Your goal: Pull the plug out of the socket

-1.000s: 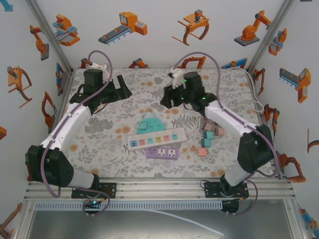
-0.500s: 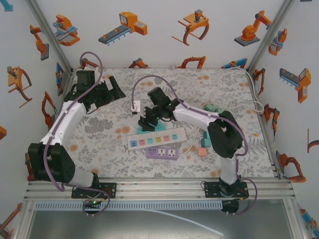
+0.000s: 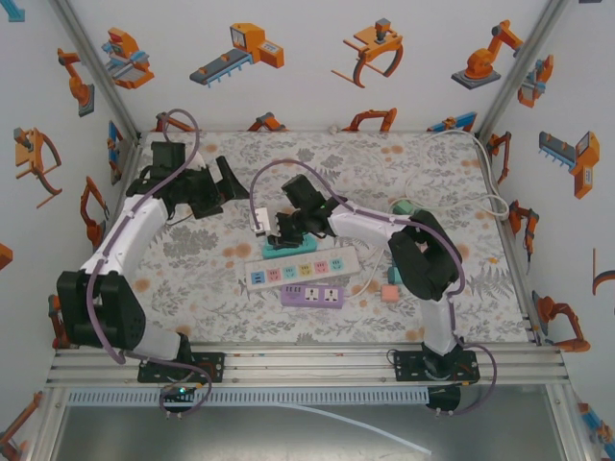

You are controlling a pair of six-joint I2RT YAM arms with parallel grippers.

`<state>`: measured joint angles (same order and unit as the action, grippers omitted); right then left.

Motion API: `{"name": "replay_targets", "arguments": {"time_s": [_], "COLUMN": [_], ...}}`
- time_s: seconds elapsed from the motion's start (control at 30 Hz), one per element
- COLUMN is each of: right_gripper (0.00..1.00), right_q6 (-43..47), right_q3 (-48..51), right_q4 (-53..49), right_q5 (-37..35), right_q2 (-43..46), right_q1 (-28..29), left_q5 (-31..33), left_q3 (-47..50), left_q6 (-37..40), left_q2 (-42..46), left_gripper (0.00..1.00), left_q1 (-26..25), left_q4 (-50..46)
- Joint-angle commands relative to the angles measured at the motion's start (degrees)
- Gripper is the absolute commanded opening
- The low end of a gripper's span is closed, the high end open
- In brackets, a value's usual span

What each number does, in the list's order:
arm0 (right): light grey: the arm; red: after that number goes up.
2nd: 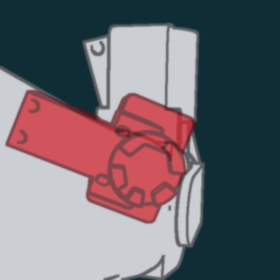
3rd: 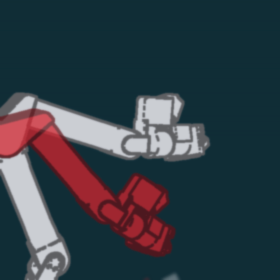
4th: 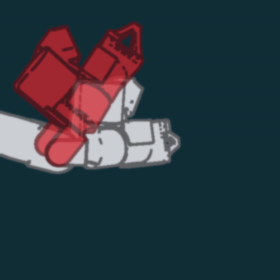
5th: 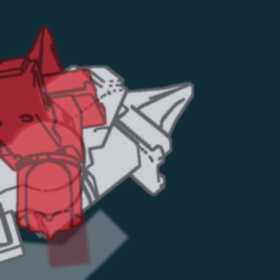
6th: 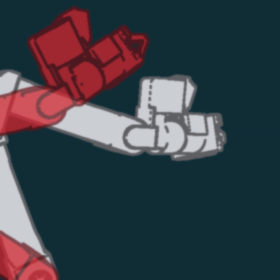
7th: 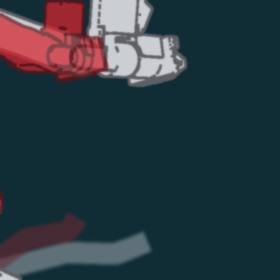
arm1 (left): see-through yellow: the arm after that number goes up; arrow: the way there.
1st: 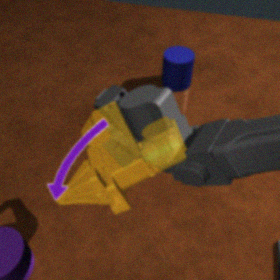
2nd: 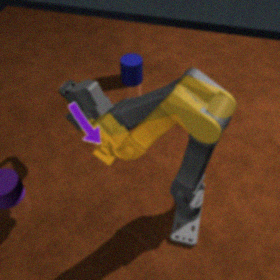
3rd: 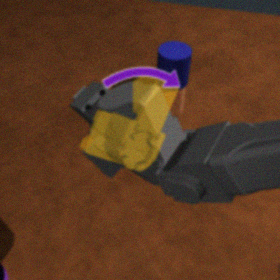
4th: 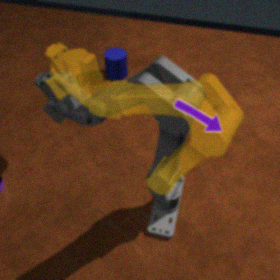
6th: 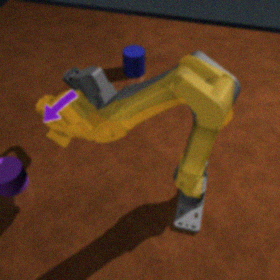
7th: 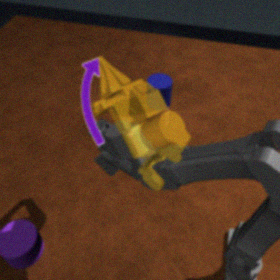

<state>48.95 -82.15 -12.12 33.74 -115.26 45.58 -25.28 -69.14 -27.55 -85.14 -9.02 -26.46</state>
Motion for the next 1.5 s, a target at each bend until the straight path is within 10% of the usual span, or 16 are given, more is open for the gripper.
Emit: {"name": "replay_targets", "arguments": {"time_s": [0.0,0.17,0.53,1.47], "right_gripper": [0.17,0.17,0.16,0.08], "right_q6": [2.08,1.76,1.54,-2.07], "right_q3": [0.86,1.63,-1.26,-2.87], "right_q4": [1.91,4.30,5.81,8.11], "right_q5": [4.04,6.63,6.61,5.90], "right_q2": [2.50,2.21,-0.55,3.60], "right_q1": [0.38,0.38,0.38,0.30], "left_q5": [-8.21,-13.62,-17.56,-11.61], "left_q3": [0.97,0.78,2.79,10.88], "left_q6": [0.61,1.53,4.88,12.27], "left_q2": [-5.84,-13.20,-21.18,-28.06], "left_gripper": [0.94,0.68,0.52,0.44], "left_q1": [-0.15,-1.76,-3.24,-2.13], "left_q4": [5.08,9.21,11.59,7.96]}}
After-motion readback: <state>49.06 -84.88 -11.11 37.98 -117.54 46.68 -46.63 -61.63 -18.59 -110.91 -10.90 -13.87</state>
